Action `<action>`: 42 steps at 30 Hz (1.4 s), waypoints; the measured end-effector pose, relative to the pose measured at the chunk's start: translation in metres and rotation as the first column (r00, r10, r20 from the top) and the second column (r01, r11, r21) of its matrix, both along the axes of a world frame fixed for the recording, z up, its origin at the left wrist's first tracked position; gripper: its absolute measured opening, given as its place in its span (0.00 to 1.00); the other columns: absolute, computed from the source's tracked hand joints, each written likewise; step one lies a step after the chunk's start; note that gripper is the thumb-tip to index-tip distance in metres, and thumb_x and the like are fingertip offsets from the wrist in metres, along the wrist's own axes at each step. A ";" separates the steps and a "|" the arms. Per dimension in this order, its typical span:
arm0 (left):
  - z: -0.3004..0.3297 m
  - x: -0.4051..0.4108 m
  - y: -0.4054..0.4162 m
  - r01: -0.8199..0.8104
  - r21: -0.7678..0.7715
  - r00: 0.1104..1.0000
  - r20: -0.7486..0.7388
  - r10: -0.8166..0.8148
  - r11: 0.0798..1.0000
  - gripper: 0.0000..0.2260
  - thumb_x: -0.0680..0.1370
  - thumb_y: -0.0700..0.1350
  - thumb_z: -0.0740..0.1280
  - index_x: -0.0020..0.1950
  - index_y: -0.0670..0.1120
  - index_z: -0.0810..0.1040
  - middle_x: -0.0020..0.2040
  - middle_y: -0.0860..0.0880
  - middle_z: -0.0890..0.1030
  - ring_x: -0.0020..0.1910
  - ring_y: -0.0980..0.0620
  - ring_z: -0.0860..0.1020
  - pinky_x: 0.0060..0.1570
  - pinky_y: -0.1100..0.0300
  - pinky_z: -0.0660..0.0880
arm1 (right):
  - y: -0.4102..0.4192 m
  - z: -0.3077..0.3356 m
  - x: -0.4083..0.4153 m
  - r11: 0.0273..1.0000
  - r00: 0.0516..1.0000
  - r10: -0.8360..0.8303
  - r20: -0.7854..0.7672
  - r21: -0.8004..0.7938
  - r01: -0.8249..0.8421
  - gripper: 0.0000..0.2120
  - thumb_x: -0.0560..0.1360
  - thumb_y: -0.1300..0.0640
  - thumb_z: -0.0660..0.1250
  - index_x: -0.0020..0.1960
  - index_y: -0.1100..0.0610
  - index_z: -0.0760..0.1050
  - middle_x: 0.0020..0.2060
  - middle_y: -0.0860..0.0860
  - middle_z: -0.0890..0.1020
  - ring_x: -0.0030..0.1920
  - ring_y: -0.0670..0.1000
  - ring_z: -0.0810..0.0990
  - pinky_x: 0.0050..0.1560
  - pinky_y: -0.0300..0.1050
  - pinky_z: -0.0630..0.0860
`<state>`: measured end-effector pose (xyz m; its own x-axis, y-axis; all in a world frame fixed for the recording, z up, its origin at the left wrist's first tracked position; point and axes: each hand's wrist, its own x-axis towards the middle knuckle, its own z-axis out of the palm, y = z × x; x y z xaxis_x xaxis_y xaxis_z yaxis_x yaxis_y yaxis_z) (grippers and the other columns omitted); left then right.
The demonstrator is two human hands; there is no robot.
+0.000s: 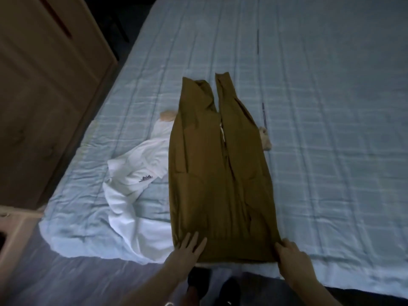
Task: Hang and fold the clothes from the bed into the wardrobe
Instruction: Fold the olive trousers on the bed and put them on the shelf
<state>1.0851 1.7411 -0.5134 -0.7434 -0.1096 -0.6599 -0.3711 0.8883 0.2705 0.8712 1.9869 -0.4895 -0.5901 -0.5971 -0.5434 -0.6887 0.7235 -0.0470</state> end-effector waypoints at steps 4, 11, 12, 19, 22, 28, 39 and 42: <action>0.006 0.015 0.005 -0.103 0.094 0.992 -0.066 0.109 0.990 0.63 0.58 0.35 0.78 0.79 0.45 0.36 0.77 0.47 0.61 0.73 0.46 0.68 0.47 0.66 0.78 | 0.007 -0.011 0.018 0.997 0.995 -0.075 0.059 0.025 0.073 0.13 0.68 0.52 0.71 0.51 0.53 0.74 0.54 0.53 0.74 0.54 0.55 0.77 0.45 0.48 0.74; -0.015 0.058 0.005 -0.310 0.141 0.896 -0.288 0.339 0.940 0.32 0.70 0.31 0.60 0.72 0.53 0.69 0.74 0.59 0.62 0.69 0.55 0.70 0.62 0.74 0.63 | -0.022 -0.009 0.012 0.987 0.998 -0.052 0.047 0.152 0.045 0.26 0.72 0.35 0.57 0.59 0.53 0.75 0.62 0.53 0.70 0.64 0.55 0.68 0.61 0.55 0.65; -0.017 0.059 0.002 -0.289 0.122 0.880 -0.358 0.314 0.950 0.30 0.69 0.31 0.63 0.68 0.53 0.74 0.71 0.56 0.69 0.65 0.52 0.75 0.60 0.68 0.69 | -0.026 -0.007 0.011 0.991 0.999 -0.042 0.028 0.129 0.038 0.25 0.73 0.36 0.58 0.59 0.53 0.75 0.61 0.53 0.71 0.62 0.54 0.69 0.59 0.55 0.66; 0.004 0.042 0.000 -0.408 -0.032 0.831 -0.427 0.356 0.913 0.11 0.74 0.44 0.63 0.52 0.58 0.77 0.52 0.53 0.71 0.47 0.52 0.71 0.44 0.57 0.67 | -0.029 -0.030 0.047 0.983 0.992 0.001 0.128 -0.184 0.022 0.21 0.72 0.56 0.67 0.63 0.50 0.67 0.60 0.50 0.66 0.58 0.52 0.70 0.48 0.46 0.76; 0.006 0.028 0.006 -0.456 0.043 0.766 -0.489 0.417 0.889 0.14 0.79 0.39 0.60 0.56 0.58 0.73 0.49 0.55 0.72 0.41 0.55 0.75 0.42 0.58 0.70 | -0.040 -0.024 0.052 0.977 0.994 -0.027 0.105 -0.206 0.048 0.21 0.75 0.52 0.62 0.67 0.51 0.65 0.62 0.51 0.68 0.60 0.52 0.69 0.53 0.45 0.73; 0.030 -0.026 0.037 -0.233 0.282 0.764 -0.539 0.355 0.931 0.03 0.74 0.44 0.66 0.43 0.46 0.74 0.40 0.51 0.74 0.41 0.56 0.74 0.44 0.59 0.70 | -0.074 0.020 0.080 0.793 0.696 -0.027 0.718 -0.409 0.452 0.35 0.68 0.40 0.72 0.70 0.41 0.60 0.54 0.36 0.75 0.52 0.37 0.76 0.53 0.33 0.75; 0.036 -0.089 0.070 -0.210 0.653 0.744 -0.376 0.552 0.728 0.26 0.77 0.36 0.68 0.64 0.65 0.70 0.55 0.60 0.80 0.58 0.61 0.78 0.58 0.70 0.72 | -0.025 0.003 0.049 0.487 0.304 -0.246 0.920 -0.154 0.860 0.21 0.66 0.53 0.75 0.58 0.49 0.75 0.50 0.48 0.84 0.52 0.49 0.82 0.57 0.56 0.78; 0.024 -0.107 0.088 -0.108 0.649 0.852 -0.330 0.406 0.753 0.30 0.77 0.30 0.62 0.72 0.57 0.66 0.63 0.56 0.78 0.65 0.64 0.73 0.65 0.71 0.66 | 0.004 -0.006 0.033 0.258 0.201 -0.387 0.900 -0.104 0.960 0.05 0.74 0.56 0.69 0.50 0.50 0.79 0.43 0.52 0.85 0.47 0.55 0.84 0.50 0.63 0.79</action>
<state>0.9783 1.8291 -0.4897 -0.9596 -0.0430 -0.2782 -0.2734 0.3782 0.8845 0.9042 1.9905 -0.4951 -0.5879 -0.4072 -0.6990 0.5652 0.4114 -0.7150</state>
